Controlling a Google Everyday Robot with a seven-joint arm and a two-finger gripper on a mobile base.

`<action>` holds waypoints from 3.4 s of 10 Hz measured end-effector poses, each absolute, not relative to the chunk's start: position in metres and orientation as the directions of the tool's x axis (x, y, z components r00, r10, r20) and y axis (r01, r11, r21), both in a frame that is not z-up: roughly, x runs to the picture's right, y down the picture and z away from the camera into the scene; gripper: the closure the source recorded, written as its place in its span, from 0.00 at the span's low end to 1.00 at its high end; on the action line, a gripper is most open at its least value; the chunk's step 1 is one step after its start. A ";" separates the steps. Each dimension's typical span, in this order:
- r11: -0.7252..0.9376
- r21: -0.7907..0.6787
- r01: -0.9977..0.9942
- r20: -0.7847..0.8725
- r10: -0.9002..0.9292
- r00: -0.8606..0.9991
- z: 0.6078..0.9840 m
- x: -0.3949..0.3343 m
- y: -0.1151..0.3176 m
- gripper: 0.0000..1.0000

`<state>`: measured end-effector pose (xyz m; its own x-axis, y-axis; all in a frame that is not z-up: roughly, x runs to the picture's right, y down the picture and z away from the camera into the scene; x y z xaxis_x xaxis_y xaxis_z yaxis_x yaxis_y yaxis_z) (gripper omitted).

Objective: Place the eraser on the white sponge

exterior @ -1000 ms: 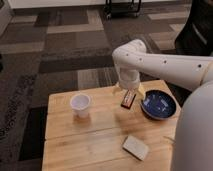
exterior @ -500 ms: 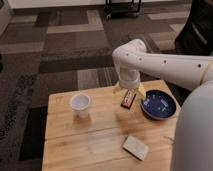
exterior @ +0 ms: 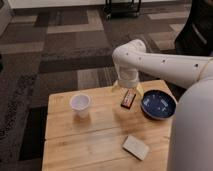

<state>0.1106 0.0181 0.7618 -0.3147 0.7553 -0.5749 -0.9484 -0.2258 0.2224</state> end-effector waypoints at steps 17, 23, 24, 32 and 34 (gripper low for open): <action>-0.185 0.102 -0.977 -0.624 0.754 -0.208 0.855 0.116 0.015 0.20; -0.186 0.069 -0.980 -0.636 0.749 -0.187 0.875 0.118 0.024 0.20; -0.183 0.056 -0.981 -0.644 0.745 -0.176 0.881 0.117 0.027 0.20; -0.226 0.083 -0.971 -0.667 0.711 -0.223 0.901 0.137 0.042 0.21; -0.211 0.108 -0.972 -0.664 0.712 -0.228 0.903 0.144 0.044 0.39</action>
